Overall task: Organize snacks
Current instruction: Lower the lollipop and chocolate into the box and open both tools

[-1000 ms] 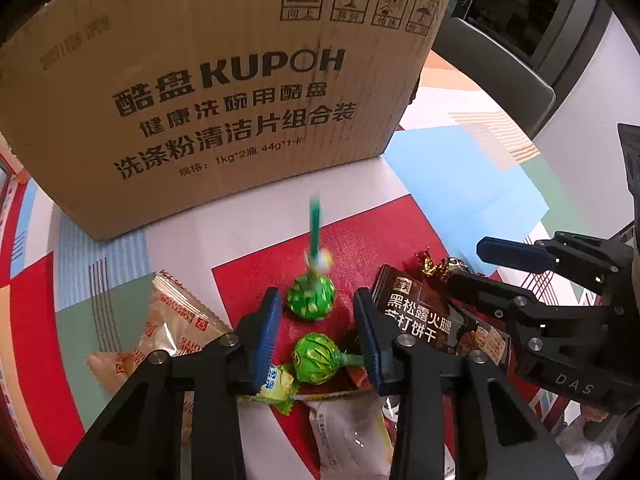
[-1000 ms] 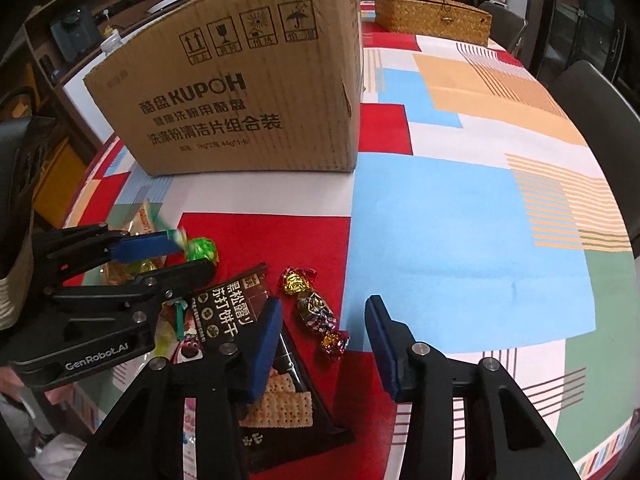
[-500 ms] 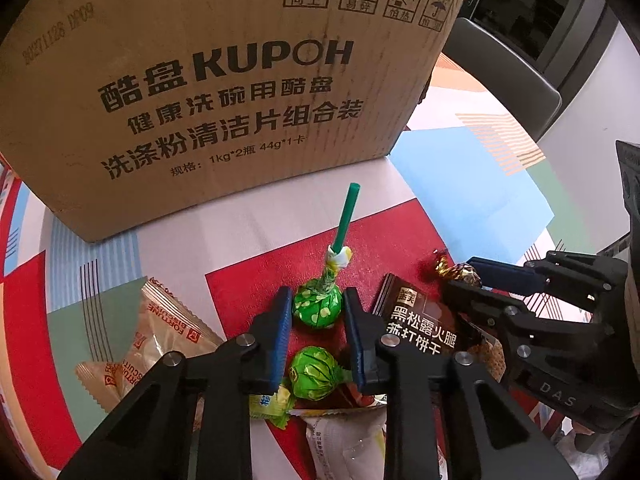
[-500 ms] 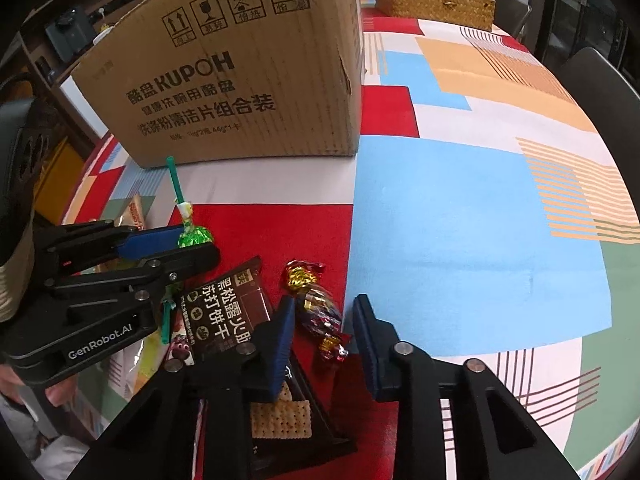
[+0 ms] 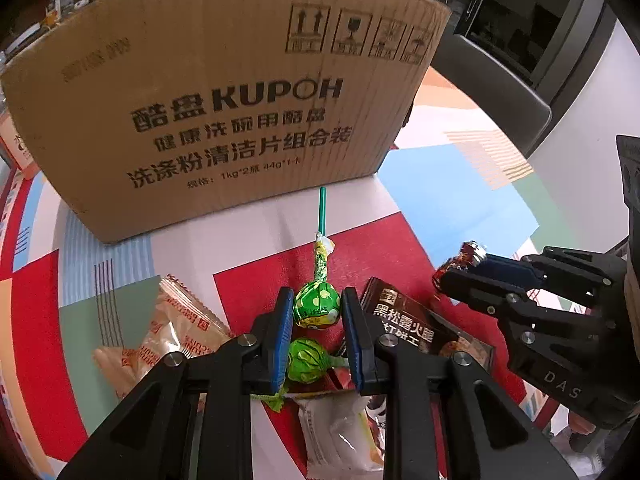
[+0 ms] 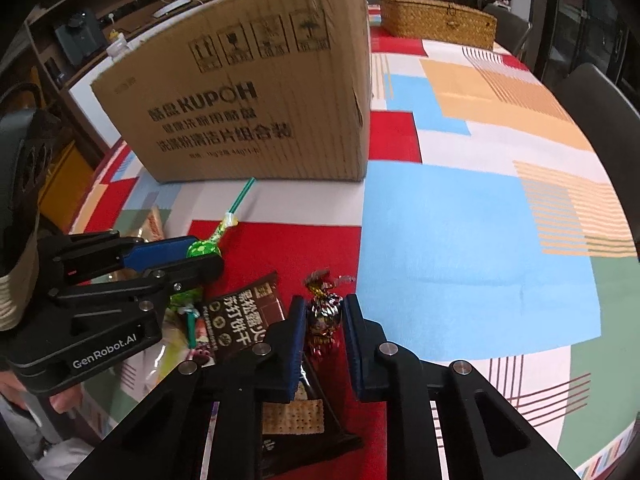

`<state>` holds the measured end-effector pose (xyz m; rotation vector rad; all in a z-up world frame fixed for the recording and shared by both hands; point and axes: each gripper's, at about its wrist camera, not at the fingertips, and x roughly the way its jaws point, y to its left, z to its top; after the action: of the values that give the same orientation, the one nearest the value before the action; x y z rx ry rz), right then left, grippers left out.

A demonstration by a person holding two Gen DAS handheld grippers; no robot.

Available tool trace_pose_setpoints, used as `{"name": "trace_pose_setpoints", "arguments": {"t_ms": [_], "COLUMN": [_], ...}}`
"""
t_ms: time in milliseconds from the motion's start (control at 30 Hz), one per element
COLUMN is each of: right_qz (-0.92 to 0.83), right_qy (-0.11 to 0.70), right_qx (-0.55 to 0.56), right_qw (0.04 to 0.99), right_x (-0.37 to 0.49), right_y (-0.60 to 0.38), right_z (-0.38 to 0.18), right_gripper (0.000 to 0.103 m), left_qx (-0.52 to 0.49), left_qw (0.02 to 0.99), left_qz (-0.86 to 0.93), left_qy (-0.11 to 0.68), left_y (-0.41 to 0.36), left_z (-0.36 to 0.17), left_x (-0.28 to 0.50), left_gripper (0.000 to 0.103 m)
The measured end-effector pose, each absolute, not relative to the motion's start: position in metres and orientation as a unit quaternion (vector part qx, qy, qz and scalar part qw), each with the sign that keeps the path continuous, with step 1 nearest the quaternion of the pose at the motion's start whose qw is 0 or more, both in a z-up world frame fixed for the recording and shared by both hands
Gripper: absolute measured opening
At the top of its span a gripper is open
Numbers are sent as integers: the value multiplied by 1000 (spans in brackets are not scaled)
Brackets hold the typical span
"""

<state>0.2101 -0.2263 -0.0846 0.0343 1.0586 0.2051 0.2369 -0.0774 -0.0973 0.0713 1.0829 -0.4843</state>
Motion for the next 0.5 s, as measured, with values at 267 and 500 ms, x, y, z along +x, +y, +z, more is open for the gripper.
{"name": "trace_pose_setpoints", "arguments": {"t_ms": [267, 500], "right_qz": [104, 114], "right_qy": [478, 456], "right_qx": [13, 15], "right_qw": [872, 883], "right_x": [203, 199], "right_y": [-221, -220], "right_z": [-64, -44], "right_gripper": [20, 20], "left_qx": [28, 24], "left_qw": [844, 859], "left_qz": [-227, -228], "left_qy": [486, 458], "left_y": [-69, -64], "left_z": [-73, -51], "left_x": [226, 217], "left_gripper": [25, 25]}}
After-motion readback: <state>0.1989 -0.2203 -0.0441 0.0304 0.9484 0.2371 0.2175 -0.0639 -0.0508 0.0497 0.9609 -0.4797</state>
